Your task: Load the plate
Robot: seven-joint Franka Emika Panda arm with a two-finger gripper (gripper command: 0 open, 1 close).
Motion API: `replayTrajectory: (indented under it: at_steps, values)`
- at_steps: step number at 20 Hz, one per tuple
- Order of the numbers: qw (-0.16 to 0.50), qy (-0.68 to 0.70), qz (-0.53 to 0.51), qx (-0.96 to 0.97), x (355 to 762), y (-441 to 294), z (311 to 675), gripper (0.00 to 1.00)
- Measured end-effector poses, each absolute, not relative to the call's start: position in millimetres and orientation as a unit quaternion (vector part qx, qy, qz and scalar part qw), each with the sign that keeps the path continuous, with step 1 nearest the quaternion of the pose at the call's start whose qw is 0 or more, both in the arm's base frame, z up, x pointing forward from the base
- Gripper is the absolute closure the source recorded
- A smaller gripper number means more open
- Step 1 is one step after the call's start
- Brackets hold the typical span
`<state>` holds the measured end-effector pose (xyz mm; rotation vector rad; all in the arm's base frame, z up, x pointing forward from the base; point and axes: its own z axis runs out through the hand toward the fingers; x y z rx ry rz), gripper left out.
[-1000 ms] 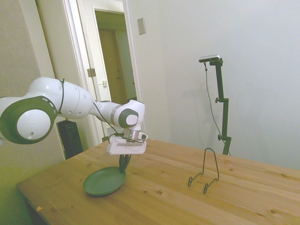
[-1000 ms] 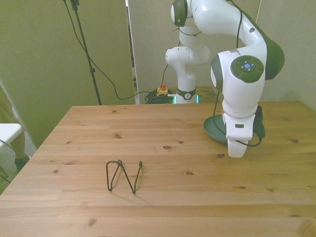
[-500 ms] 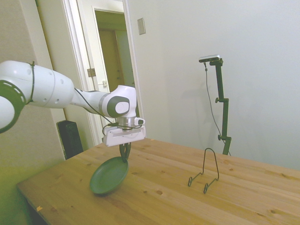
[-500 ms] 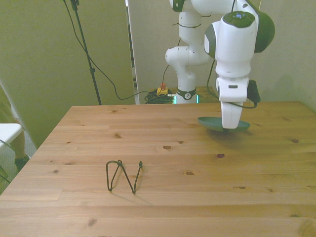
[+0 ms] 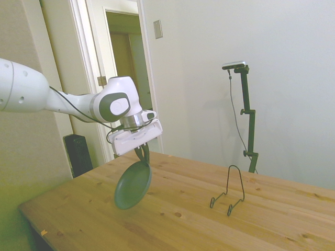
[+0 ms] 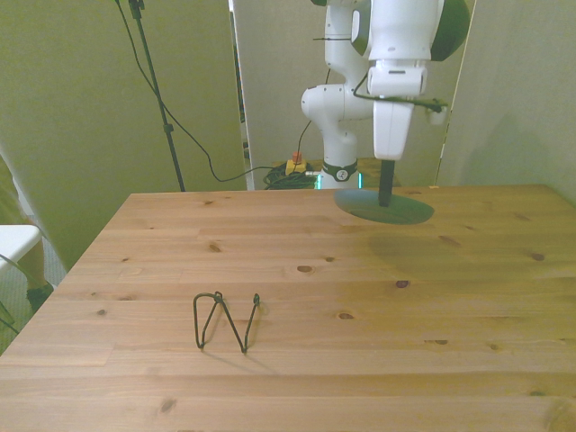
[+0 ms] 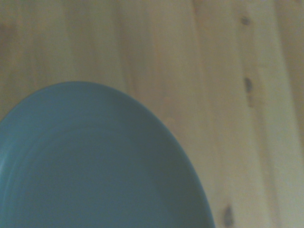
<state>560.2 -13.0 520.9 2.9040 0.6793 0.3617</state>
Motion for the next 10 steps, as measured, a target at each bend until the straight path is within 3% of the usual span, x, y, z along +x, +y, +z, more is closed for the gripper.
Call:
replayTrajectory:
  at_steps: [4,10]
  values:
    - [0.128,0.194,0.179,0.956,561.2,-38.6,542.9,1.0]
    - [0.217,0.154,0.229,0.936,580.5,-95.2,536.8,1.0]
